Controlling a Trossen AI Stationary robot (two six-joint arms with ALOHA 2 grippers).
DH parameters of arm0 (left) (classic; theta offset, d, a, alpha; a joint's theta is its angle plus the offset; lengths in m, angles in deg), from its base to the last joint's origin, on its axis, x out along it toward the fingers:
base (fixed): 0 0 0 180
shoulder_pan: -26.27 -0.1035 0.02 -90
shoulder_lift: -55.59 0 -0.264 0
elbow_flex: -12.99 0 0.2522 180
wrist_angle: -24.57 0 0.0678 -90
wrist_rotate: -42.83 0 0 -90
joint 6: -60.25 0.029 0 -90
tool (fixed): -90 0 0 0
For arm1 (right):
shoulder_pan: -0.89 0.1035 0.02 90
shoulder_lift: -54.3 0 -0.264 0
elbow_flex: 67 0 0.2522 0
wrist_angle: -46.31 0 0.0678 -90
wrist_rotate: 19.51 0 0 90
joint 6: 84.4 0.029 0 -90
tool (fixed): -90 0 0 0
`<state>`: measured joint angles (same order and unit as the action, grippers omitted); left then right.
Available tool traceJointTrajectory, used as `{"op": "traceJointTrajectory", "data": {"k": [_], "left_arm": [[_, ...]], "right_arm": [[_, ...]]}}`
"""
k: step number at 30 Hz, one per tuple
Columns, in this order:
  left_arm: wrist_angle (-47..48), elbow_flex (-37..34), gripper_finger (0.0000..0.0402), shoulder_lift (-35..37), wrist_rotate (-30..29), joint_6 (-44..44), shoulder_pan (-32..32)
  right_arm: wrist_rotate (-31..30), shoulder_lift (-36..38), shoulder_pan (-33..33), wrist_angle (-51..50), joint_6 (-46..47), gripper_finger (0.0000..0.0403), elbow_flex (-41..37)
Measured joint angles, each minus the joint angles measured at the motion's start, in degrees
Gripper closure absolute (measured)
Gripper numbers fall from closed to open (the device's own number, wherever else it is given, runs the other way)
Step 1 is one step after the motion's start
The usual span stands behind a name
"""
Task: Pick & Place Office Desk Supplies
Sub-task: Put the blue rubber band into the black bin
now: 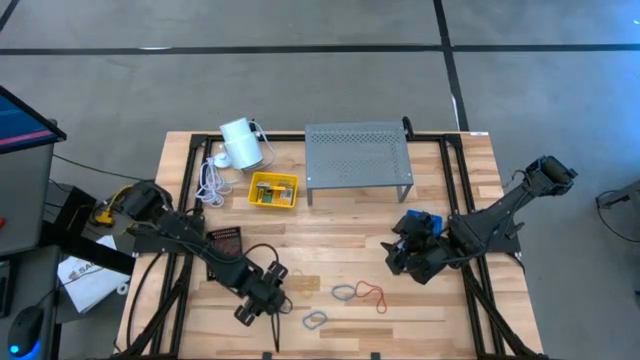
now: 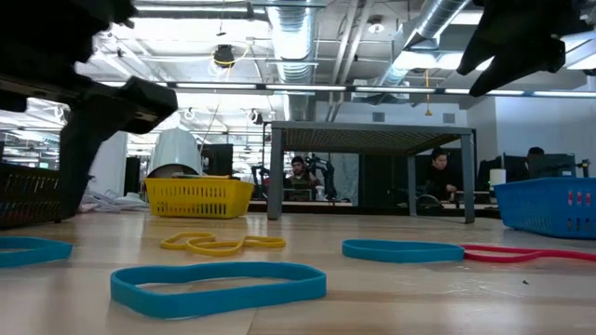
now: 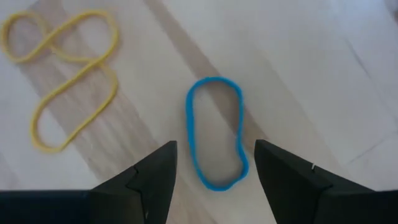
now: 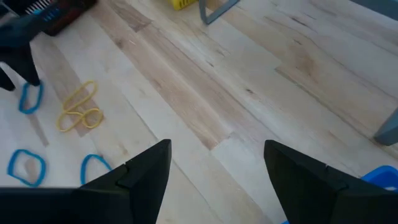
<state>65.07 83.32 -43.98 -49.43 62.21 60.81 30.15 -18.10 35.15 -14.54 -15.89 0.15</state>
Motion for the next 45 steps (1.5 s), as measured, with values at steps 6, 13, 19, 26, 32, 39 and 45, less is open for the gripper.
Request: {"op": "traceJointTrajectory", "data": {"k": [6, 13, 19, 26, 32, 39, 45], "left_arm": [[-0.9, 0.0, 0.0192, -2.9, -3.6, 2.2, 1.7], [-1.2, 0.2, 0.0191, -5.0, -4.0, -0.9, 1.4], [-2.0, 0.0, 0.0194, -5.2, -0.9, -1.1, 0.2], [-3.4, 0.0, 0.0263, -5.3, -0.8, -4.4, -0.5], [-4.7, 0.0, 0.0351, -5.4, -0.9, -5.6, -0.5], [-5.3, -0.1, 0.0397, -5.5, -0.9, -7.3, -0.5], [-4.7, -0.2, 0.04, -3.6, -0.8, -7.4, -0.4]], "right_arm": [[0.0, 0.0, 1.0, 1.6, 0.0, 0.0148, 0.0], [-0.3, 0.0, 1.0, 3.2, 0.0, 0.0148, 0.0], [-0.4, 0.0, 1.0, 3.4, -0.1, 0.0148, 0.0], [-0.5, 0.0, 1.0, 3.4, -0.1, 0.0148, 0.0], [-1.5, 0.0, 1.0, 3.4, -0.2, 0.0148, 0.0], [-1.7, 0.0, 1.0, 3.6, -1.2, 0.0148, 0.0], [-1.7, 0.0, 1.0, 3.7, -1.2, 0.0148, 0.0]]}}
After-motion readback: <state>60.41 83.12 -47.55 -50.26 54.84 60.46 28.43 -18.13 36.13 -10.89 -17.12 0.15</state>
